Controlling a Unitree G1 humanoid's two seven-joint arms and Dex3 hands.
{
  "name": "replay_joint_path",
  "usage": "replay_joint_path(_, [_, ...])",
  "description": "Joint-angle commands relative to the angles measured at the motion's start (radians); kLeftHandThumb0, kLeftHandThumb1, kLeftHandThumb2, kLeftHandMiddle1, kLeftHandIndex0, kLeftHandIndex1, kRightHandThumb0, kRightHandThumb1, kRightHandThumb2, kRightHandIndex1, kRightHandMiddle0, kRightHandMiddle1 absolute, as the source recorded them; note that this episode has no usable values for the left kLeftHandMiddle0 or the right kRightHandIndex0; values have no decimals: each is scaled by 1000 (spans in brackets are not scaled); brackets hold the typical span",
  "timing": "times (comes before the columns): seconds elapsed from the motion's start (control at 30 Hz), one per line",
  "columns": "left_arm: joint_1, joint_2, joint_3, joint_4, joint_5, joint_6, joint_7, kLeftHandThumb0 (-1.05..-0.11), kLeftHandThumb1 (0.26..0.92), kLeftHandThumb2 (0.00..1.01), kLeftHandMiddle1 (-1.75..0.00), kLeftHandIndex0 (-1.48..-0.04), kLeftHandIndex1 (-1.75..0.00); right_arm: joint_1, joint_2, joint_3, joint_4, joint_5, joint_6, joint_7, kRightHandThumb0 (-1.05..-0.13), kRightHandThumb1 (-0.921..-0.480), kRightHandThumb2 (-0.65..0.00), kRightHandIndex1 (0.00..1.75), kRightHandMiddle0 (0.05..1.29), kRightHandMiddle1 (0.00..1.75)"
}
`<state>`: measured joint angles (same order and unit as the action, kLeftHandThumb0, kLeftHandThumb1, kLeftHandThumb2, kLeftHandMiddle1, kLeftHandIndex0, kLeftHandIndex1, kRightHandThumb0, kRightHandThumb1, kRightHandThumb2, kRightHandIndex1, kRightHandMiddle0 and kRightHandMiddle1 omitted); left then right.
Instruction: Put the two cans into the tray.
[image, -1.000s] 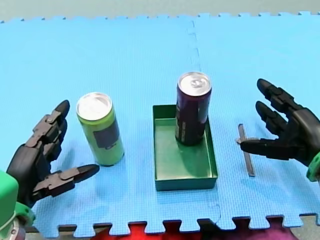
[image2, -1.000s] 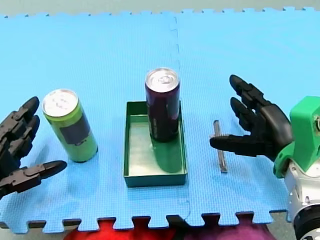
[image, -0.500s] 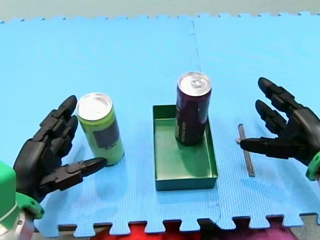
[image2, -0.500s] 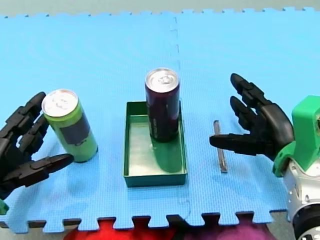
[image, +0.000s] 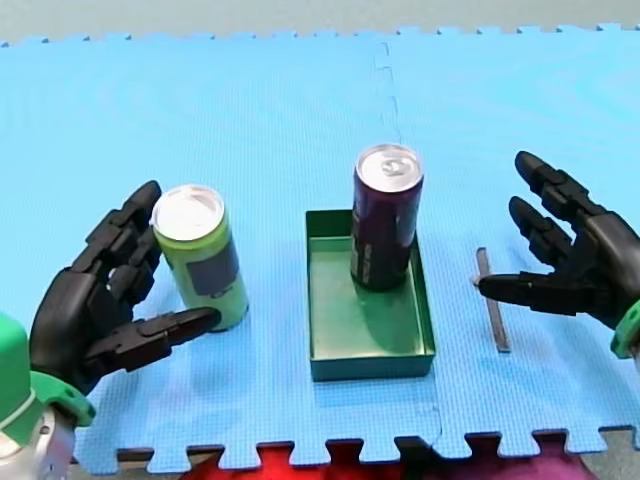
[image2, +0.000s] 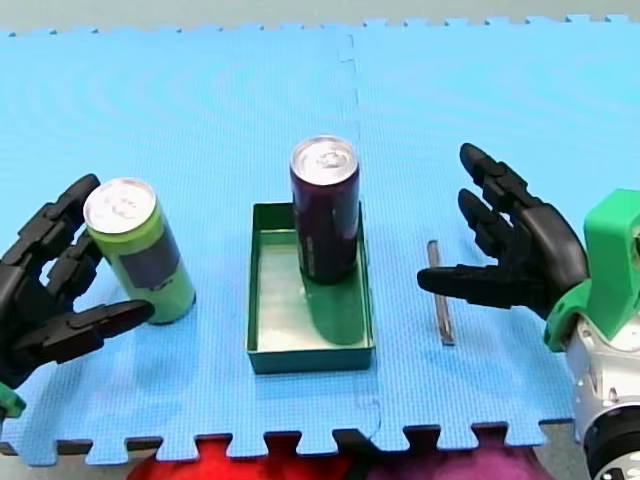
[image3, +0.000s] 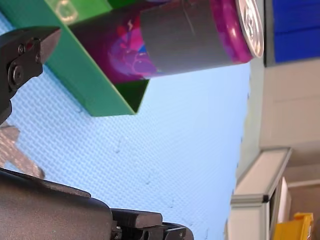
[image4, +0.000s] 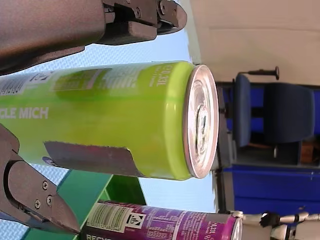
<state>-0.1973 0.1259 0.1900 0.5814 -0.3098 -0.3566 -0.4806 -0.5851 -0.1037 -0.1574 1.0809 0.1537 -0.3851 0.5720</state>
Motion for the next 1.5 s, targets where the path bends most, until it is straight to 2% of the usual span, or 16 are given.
replay_joint_path(0.0, [-11, 3, 2, 10, 4, -1, -2, -841, 573, 3, -5, -137, 0, -4, -5, -4, -4, 6, 2, 2, -420, -671, -1, 2, 82, 0])
replay_joint_path(0.37, [-24, 5, 1, 10, 12, 14, -4, -869, 597, 6, 0, -134, 0, 4, -1, -5, -16, 7, -1, 1, -407, -672, 0, 2, 82, 0])
replay_joint_path(0.63, [-53, -1, -5, 29, 16, 23, -7, -891, 608, 5, -3, -136, -1, 10, 3, -17, -23, 27, -4, 20, -394, -668, 0, 3, 83, 0])
replay_joint_path(0.9, [-70, -4, -3, 45, 15, 28, -8, -885, 612, 3, -6, -139, -1, 23, 3, -18, -44, 34, 0, 26, -386, -666, 0, 3, 84, 0])
replay_joint_path(1.23, [-86, -5, 7, 65, 6, 25, -26, -868, 613, 1, -8, -143, -2, 29, 2, -19, -53, 40, 3, 32, -380, -662, 0, 0, 84, 0])
replay_joint_path(1.47, [-113, -7, 14, 103, 5, 19, -36, -857, 613, 0, -6, -147, -2, 36, 1, -22, -61, 45, 2, 36, -379, -657, 0, 0, 86, 1])
